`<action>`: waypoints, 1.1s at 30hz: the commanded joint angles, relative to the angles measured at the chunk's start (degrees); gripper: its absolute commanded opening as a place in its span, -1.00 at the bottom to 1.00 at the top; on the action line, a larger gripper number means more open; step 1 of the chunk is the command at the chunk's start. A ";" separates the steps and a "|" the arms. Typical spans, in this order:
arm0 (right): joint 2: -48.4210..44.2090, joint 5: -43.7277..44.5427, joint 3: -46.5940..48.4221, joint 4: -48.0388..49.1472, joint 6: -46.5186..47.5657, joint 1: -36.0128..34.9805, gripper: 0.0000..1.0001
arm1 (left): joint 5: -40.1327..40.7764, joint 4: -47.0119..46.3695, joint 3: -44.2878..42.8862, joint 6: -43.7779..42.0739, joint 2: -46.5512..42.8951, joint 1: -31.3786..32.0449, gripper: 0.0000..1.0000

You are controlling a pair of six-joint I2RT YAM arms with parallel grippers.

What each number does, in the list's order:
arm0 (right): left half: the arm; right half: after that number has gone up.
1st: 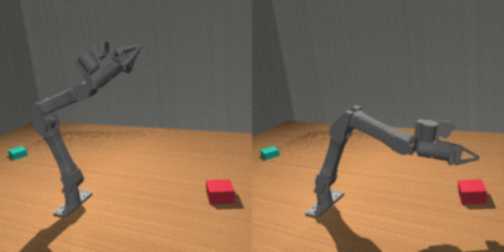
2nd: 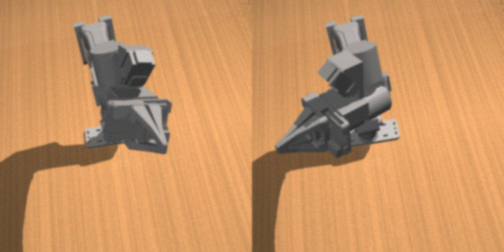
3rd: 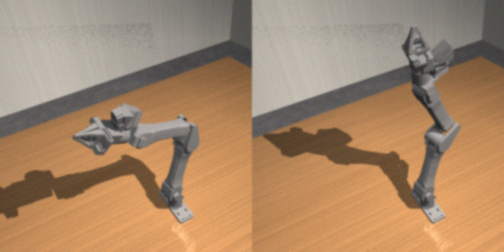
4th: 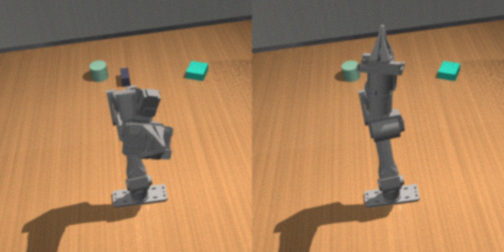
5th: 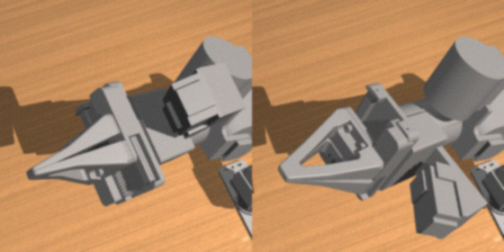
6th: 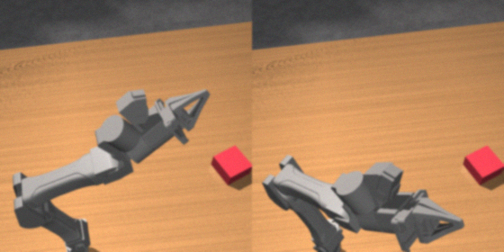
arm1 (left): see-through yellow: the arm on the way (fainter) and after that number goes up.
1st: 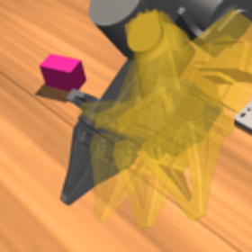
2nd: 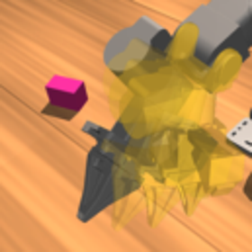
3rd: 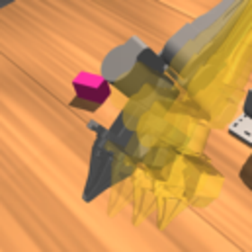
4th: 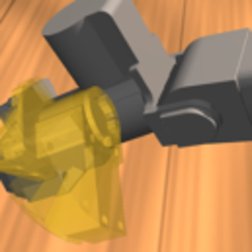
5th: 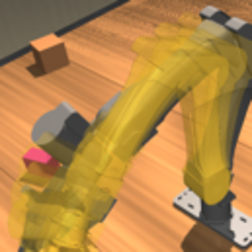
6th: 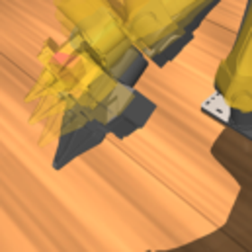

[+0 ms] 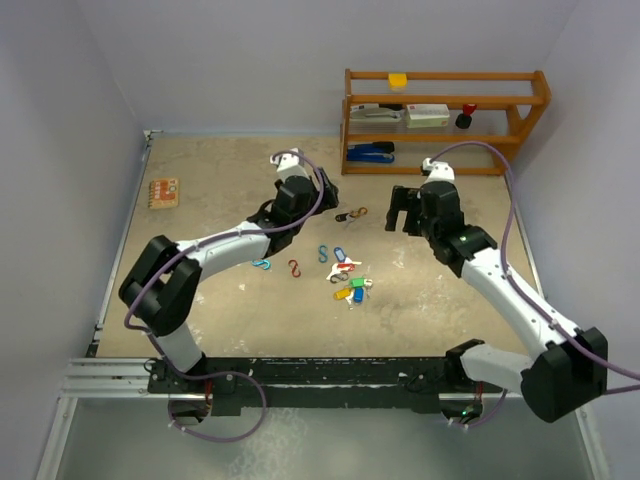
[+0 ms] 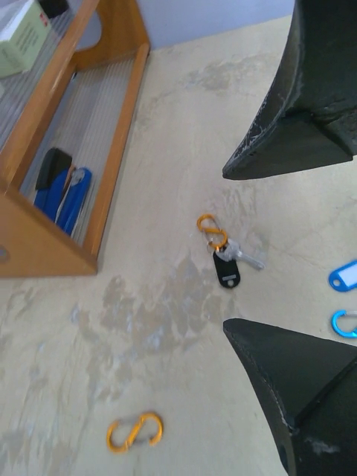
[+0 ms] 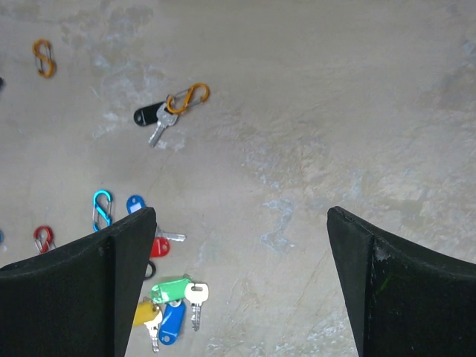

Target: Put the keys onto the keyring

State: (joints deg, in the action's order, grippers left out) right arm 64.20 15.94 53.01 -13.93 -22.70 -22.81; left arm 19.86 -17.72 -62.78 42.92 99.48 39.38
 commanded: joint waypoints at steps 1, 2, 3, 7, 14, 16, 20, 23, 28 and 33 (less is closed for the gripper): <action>4.34 -7.03 3.80 0.22 2.30 0.00 1.00 | 8.76 11.33 0.53 0.27 -4.75 -0.35 0.45; 5.41 -8.68 4.03 0.29 2.20 -0.15 0.98 | 10.05 12.85 0.98 0.51 -5.40 -0.35 0.45; 6.39 -9.95 4.35 0.36 2.10 -0.44 0.97 | 11.60 14.21 1.45 0.69 -5.96 -0.35 0.45; 9.85 -10.01 5.55 0.45 1.91 -3.03 0.94 | 15.20 18.41 2.78 1.05 -7.11 -0.48 0.45; 12.17 -10.30 6.58 0.31 1.27 -4.24 0.93 | 14.45 21.33 4.59 1.88 -7.16 -0.62 0.41; 12.66 -10.41 6.74 0.00 1.25 -4.49 0.92 | 14.42 22.24 4.98 2.04 -7.59 -0.62 0.40; 13.05 -10.15 6.84 0.00 1.10 -4.70 0.92 | 14.51 25.68 5.92 2.94 -8.19 -0.41 0.37; 13.26 -10.14 6.75 0.28 0.99 -4.78 0.92 | 15.70 29.78 6.41 4.01 -8.97 0.79 0.33; 14.25 -10.81 6.94 0.93 0.74 -4.79 0.92 | 16.31 33.46 6.86 7.19 -9.91 4.15 0.26; 13.86 -10.32 6.56 0.77 0.83 -4.77 0.92 | 17.58 34.16 7.00 9.09 -8.24 8.00 0.26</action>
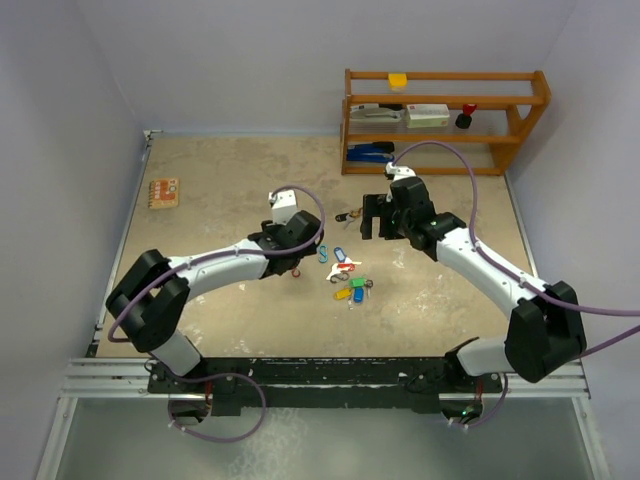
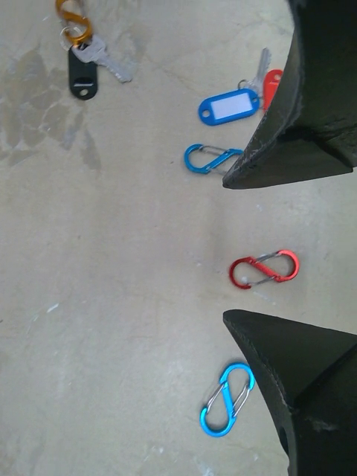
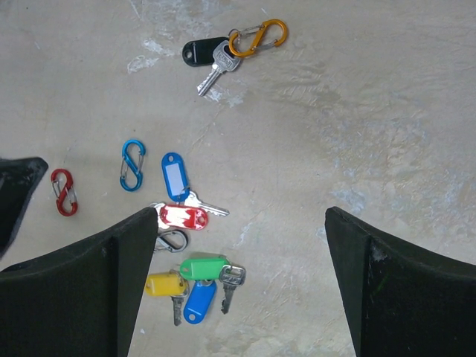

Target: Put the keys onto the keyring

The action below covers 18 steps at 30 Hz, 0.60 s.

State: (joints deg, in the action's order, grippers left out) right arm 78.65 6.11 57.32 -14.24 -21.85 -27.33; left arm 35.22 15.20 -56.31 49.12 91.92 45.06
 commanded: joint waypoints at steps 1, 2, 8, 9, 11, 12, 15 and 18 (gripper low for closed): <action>-0.79 -0.22 2.11 0.99 0.04 -0.26 0.92 | 2.15 1.24 0.55 3.17 -0.08 2.77 0.26; -1.06 0.03 1.97 0.93 0.09 -0.22 0.92 | 2.13 1.23 0.50 3.37 0.71 3.17 0.26; -2.00 1.12 1.61 0.80 0.14 -0.26 0.93 | 2.13 1.56 1.40 4.12 2.42 4.33 0.26; -2.05 1.17 1.57 0.76 0.14 -0.27 0.94 | 2.07 1.44 1.74 4.21 2.56 4.34 0.25; -2.10 1.36 1.58 0.66 0.09 -0.26 0.93 | 1.92 1.04 2.50 4.39 2.72 4.41 0.25; -2.10 1.44 1.63 0.63 0.05 -0.26 0.93 | 1.70 0.79 2.72 4.41 2.88 4.42 0.24; -2.10 1.54 1.51 0.46 -0.03 -0.26 0.94 | 1.07 0.45 3.22 4.48 3.33 4.42 0.23; -2.18 1.47 1.39 0.10 -0.12 -0.27 0.93 | 0.78 0.10 3.79 4.73 3.46 4.50 0.22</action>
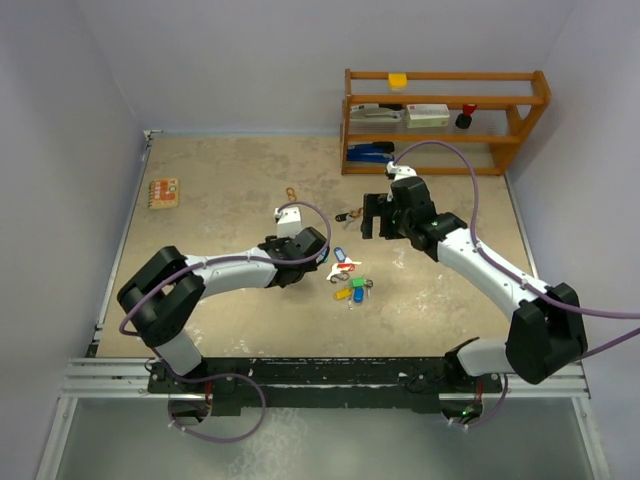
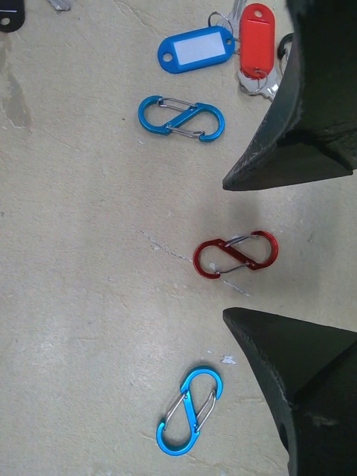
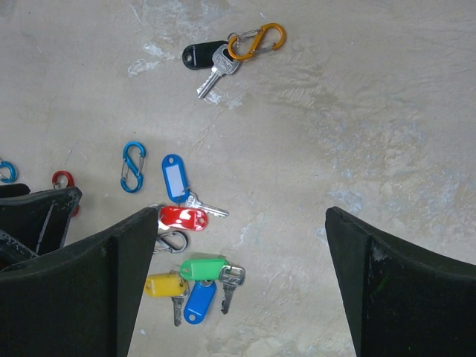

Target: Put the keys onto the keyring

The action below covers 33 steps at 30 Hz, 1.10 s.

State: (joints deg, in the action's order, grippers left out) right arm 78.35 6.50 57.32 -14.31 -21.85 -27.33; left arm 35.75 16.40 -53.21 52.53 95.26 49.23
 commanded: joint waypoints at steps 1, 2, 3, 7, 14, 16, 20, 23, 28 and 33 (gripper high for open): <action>-1.95 1.06 1.40 0.10 -0.19 -0.24 0.93 | 0.09 -1.37 0.87 1.34 0.13 0.34 0.22; -1.97 1.06 1.40 0.03 -0.21 -0.22 0.94 | -0.09 -1.50 1.03 1.41 0.23 0.34 0.22; -2.05 1.06 1.40 0.00 -0.28 -0.26 0.94 | -0.25 -1.69 1.07 1.47 0.37 0.39 0.22; -2.06 1.06 1.41 -0.08 -0.47 -0.27 0.94 | -0.75 -2.18 1.35 1.61 1.29 0.58 0.20; -2.14 0.96 1.32 -0.35 -0.65 -0.27 0.94 | -0.94 -3.27 1.47 1.63 2.28 0.69 0.10; -2.15 0.88 1.31 -0.37 -0.65 -0.24 0.94 | -0.94 -3.39 1.45 1.61 2.50 0.68 0.06; -2.09 0.79 1.30 -0.37 -0.65 -0.20 0.94 | -0.94 -3.61 1.48 1.61 3.15 0.69 0.02; -2.19 0.55 1.24 -0.41 -0.65 -0.24 0.94 | -0.94 -3.67 1.47 1.61 3.45 0.69 -0.05; -2.32 0.36 1.15 -0.38 -0.65 -0.27 0.94 | -0.44 -3.74 1.45 1.45 3.89 0.73 -0.26; -2.39 0.35 1.18 -0.32 -0.65 -0.26 0.94 | -0.24 -3.58 1.47 1.28 4.10 0.74 -0.30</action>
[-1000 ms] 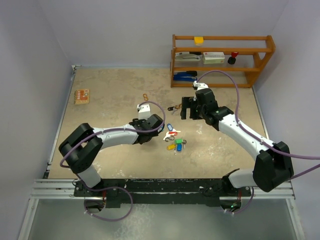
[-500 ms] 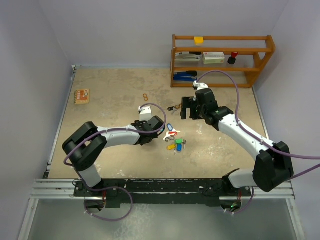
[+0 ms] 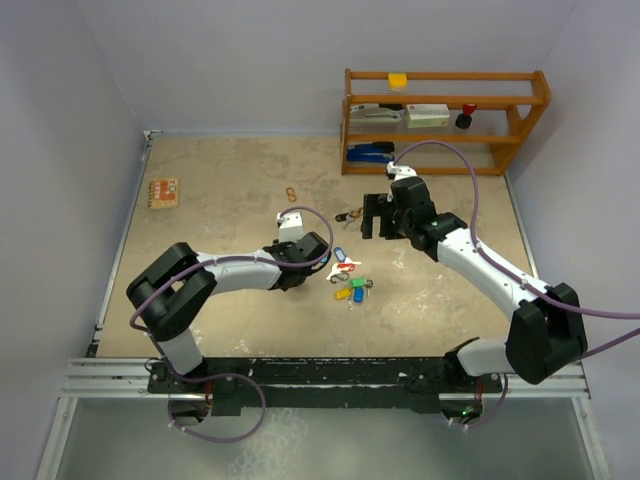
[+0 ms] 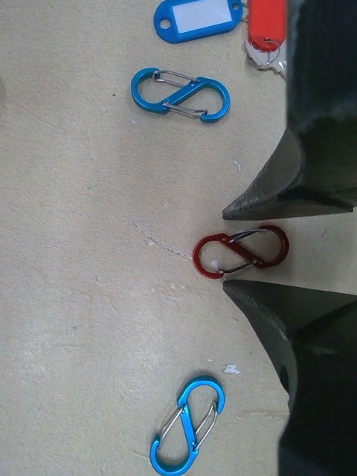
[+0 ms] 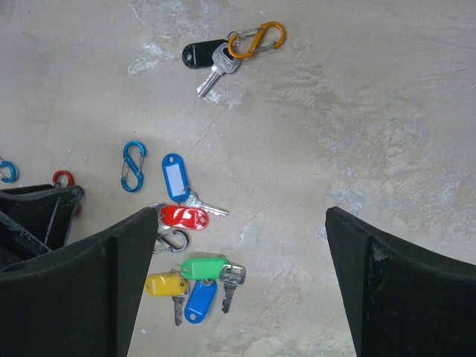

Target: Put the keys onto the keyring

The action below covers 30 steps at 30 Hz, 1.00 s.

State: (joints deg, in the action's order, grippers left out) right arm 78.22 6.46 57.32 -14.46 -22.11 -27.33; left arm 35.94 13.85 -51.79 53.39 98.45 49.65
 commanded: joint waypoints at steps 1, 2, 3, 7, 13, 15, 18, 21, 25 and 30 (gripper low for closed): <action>-2.27 0.40 1.13 -0.17 -0.39 -0.22 0.94 | -0.44 -1.03 -0.02 0.36 0.94 0.28 -0.37; -2.28 0.40 1.13 -0.21 -0.39 -0.24 0.94 | -0.38 -1.02 -0.02 0.32 1.03 0.27 -0.50; -2.29 0.40 1.15 -0.20 -0.39 -0.24 0.94 | -0.43 -1.04 -0.05 0.25 1.09 0.30 -0.68; -2.28 0.40 1.15 -0.19 -0.39 -0.24 0.95 | -0.20 -0.95 -0.10 0.17 1.06 0.27 -1.00; -2.06 0.30 1.25 -0.07 -0.34 -0.26 0.94 | 0.54 -0.56 -0.97 -0.66 0.14 0.27 -1.00; -1.94 0.31 1.14 0.07 -0.38 -0.22 0.95 | 0.97 -0.43 -1.30 -0.98 -0.61 0.32 -1.00; -1.79 0.31 1.23 0.04 -0.36 -0.27 0.95 | 1.56 -0.74 -1.85 -1.77 -1.92 0.34 -1.00; -1.60 0.26 1.38 0.04 -0.34 -0.26 0.95 | 1.76 -2.15 -2.52 -3.61 -3.28 0.40 -1.00; -1.53 0.41 1.39 0.00 -0.31 -0.27 0.95 | 2.52 -3.29 -4.37 -6.45 -3.44 1.07 -1.00; -2.12 1.93 1.23 -0.22 -0.59 -0.24 0.95 | 3.25 -2.85 -8.61 -7.78 -1.94 2.38 -1.00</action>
State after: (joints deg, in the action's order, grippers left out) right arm 77.67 6.55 57.32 -14.48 -22.11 -27.33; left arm 37.06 12.86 -55.64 48.23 97.23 50.81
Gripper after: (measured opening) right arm 0.972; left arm 0.021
